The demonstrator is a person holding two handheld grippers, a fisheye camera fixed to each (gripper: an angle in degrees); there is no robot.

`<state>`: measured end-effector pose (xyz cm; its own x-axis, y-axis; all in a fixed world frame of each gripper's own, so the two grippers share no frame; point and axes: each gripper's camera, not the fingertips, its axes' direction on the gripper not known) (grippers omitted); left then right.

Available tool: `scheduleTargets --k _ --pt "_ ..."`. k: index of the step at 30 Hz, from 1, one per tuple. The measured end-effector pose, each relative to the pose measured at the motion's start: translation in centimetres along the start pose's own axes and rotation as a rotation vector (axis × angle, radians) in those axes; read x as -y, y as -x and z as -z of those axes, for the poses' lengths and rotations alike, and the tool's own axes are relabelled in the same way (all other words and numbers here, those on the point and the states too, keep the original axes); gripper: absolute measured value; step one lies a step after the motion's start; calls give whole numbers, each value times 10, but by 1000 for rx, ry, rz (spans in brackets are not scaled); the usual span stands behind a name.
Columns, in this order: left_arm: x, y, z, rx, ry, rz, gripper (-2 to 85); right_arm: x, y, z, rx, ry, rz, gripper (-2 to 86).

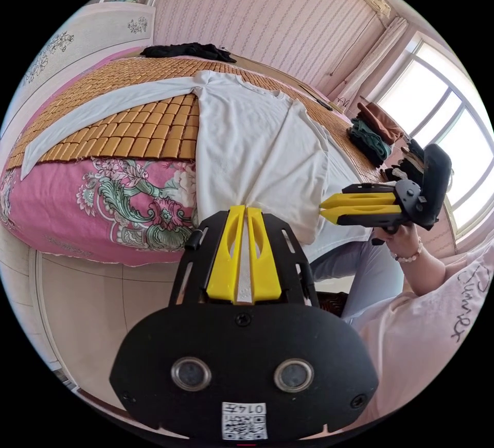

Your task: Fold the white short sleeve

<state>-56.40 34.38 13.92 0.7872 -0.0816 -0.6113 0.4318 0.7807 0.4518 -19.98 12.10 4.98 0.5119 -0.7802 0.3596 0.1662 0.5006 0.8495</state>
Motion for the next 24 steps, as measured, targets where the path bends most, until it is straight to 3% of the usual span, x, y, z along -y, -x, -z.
scheduleTargets --k 4,14,20,24 --pt "-17 8 2 -9 -56 30 -10 -3 3 -11 21 65 19 42" --pt "-63 26 -38 4 8 -5 -10 -17 -19 5 79 47 -26 49" --pt "-72 29 -31 145 -22 -104 -10 -48 -130 84 -81 -115 -242 50" --pt "-40 12 -60 132 -26 -245 -9 -57 -215 113 -239 -143 -327 55"
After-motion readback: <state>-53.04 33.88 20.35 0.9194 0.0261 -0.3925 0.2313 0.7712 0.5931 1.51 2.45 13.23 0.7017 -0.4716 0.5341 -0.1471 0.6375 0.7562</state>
